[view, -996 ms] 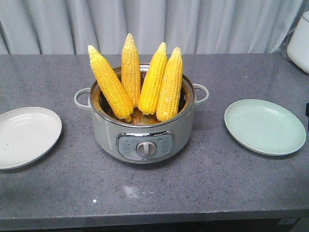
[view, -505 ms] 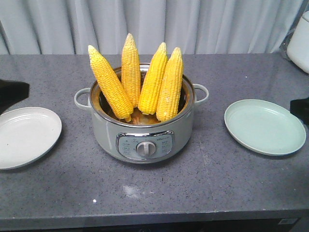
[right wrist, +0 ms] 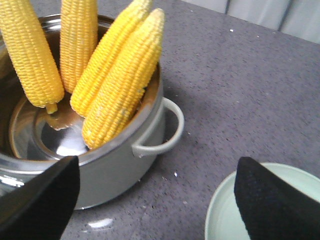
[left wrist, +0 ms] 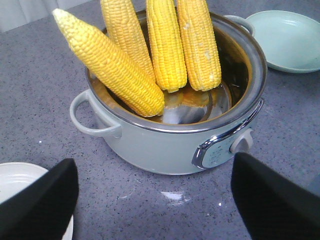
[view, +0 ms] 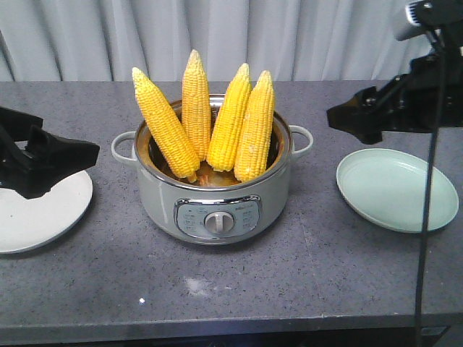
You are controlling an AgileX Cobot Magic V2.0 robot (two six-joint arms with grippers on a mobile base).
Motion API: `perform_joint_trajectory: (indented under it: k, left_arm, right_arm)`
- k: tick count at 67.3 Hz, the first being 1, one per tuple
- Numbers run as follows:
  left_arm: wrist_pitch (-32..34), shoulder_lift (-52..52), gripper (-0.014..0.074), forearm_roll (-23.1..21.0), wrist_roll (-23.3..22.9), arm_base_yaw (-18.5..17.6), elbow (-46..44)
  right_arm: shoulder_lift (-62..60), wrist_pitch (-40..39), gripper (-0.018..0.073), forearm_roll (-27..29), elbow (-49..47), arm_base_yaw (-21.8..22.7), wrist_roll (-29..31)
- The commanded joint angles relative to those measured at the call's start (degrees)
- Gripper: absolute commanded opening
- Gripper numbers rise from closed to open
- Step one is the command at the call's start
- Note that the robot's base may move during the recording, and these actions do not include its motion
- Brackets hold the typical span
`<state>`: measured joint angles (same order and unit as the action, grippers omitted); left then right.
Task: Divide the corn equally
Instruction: 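Reach the right gripper into the pot and grasp a corn cob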
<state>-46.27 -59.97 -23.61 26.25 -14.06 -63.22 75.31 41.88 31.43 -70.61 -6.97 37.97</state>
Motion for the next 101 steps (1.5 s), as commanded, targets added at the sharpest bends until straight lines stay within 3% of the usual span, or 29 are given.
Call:
perform_joint_trajectory:
  k: [1, 10, 42, 71, 83, 101]
  left_arm:
    - [3.4, 0.8, 0.0584, -1.9, 0.1, -0.4, -2.0]
    - [3.3, 0.8, 0.0584, -2.0, 0.1, -0.4, -2.0]
    - [3.5, 0.8, 0.0584, -1.8, 0.1, -0.4, -2.0]
    - [3.5, 0.8, 0.0584, -1.3, 0.1, -0.4, -2.0]
    - [3.5, 0.8, 0.0584, -0.2, 0.1, -0.4, -2.0]
    - [3.5, 0.8, 0.0584, -0.2, 0.1, -0.4, -2.0]
  right_arm:
    - [2.7, -4.6, 0.0595, 1.2, -4.8, -3.1, 1.0]
    - [10.0, -5.0, 0.0595, 0.6, -10.8, -6.1, 0.1]
    - [29.9, 0.6, 0.0595, 4.1, -30.7, -6.1, -1.4]
    - [36.7, 5.7, 0.0577, 12.0, -36.9, -6.2, 2.7]
    - [36.7, 6.9, 0.0469, 13.3, -36.9, -6.2, 4.8]
    - [36.3, 7.1, 0.0236, 14.3, -36.9, -6.6, 6.3]
